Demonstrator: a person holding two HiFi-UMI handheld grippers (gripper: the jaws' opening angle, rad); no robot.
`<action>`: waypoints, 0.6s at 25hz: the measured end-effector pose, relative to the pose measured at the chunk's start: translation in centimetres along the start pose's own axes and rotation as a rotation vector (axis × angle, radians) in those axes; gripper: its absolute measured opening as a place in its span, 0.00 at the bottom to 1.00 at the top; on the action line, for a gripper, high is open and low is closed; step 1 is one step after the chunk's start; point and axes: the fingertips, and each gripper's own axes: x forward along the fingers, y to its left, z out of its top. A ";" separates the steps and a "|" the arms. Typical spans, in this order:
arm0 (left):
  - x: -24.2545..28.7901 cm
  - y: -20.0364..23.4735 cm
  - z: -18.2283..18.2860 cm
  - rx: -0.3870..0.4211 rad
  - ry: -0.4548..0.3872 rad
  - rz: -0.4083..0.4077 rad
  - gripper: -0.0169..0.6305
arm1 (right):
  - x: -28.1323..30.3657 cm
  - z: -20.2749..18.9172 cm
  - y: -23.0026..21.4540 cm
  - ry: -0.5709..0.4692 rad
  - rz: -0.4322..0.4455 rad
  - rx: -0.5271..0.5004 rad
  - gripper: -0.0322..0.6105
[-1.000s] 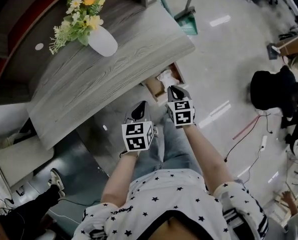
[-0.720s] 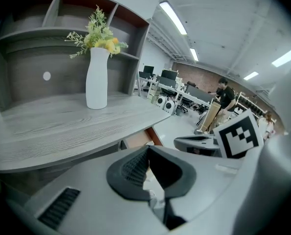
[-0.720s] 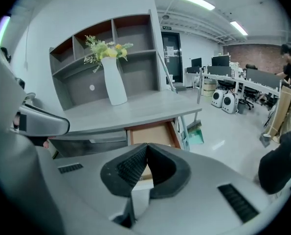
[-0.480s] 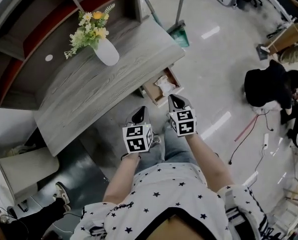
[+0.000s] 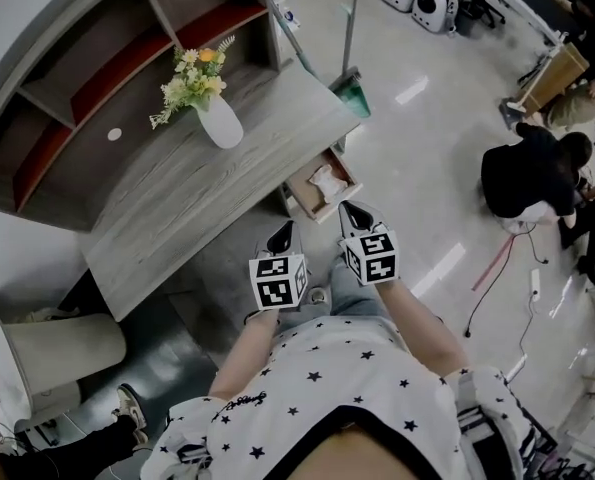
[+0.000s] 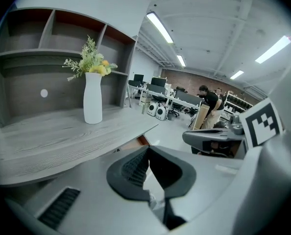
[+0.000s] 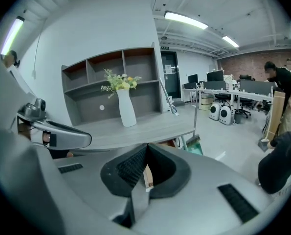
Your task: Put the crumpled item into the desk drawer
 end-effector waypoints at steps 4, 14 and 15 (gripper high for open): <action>-1.7 -0.5 0.3 0.017 -0.019 -0.007 0.05 | -2.3 0.9 0.9 -0.032 0.006 -0.018 0.04; -3.9 -0.3 0.8 0.027 -0.058 -0.015 0.05 | -5.2 2.7 2.8 -0.106 0.023 -0.004 0.04; -4.1 -0.1 0.8 0.024 -0.059 -0.012 0.05 | -5.3 2.8 3.0 -0.110 0.028 -0.002 0.04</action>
